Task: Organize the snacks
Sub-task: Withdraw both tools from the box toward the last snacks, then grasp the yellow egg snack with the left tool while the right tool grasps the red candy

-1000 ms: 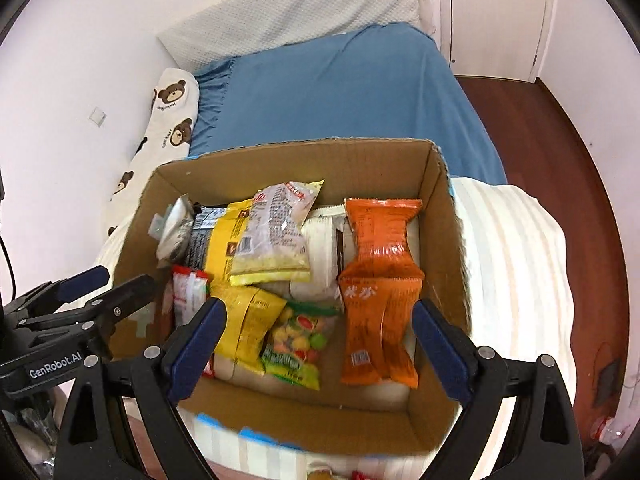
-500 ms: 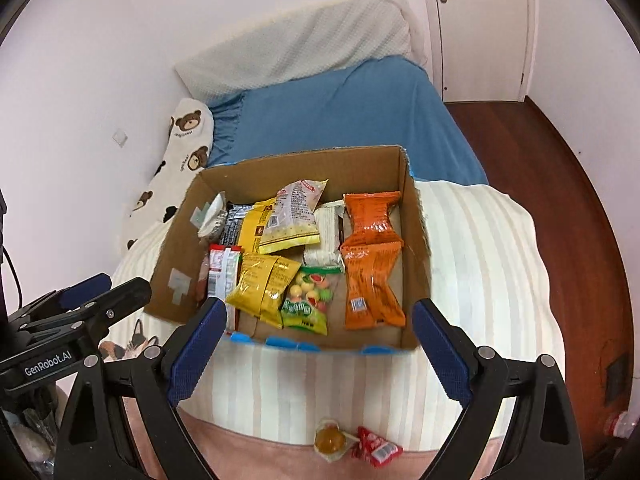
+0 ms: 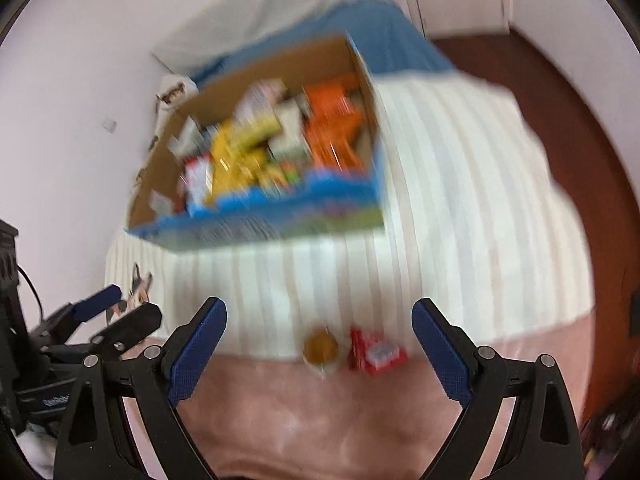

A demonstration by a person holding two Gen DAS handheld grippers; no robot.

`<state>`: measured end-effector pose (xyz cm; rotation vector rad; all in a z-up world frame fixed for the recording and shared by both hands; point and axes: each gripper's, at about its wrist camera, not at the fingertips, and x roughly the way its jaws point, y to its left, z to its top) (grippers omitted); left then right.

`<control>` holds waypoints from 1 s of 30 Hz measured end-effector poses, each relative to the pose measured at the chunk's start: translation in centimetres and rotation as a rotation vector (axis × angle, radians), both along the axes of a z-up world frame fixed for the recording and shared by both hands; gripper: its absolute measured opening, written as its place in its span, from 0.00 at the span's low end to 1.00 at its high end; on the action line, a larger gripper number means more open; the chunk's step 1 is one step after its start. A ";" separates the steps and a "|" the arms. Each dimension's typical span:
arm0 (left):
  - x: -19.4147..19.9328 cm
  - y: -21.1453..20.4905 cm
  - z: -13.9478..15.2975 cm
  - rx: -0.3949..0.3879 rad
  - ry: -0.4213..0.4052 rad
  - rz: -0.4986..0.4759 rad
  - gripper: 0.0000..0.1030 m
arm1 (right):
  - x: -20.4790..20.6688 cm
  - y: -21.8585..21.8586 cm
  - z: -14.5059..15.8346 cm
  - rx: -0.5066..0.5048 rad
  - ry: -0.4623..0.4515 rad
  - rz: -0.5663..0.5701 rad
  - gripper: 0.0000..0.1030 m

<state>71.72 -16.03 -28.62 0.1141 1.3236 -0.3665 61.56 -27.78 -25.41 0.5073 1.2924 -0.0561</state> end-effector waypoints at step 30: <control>-3.4 -9.5 -15.7 0.190 0.224 -0.144 0.99 | -8.4 -5.6 -14.2 0.126 0.244 -0.194 0.41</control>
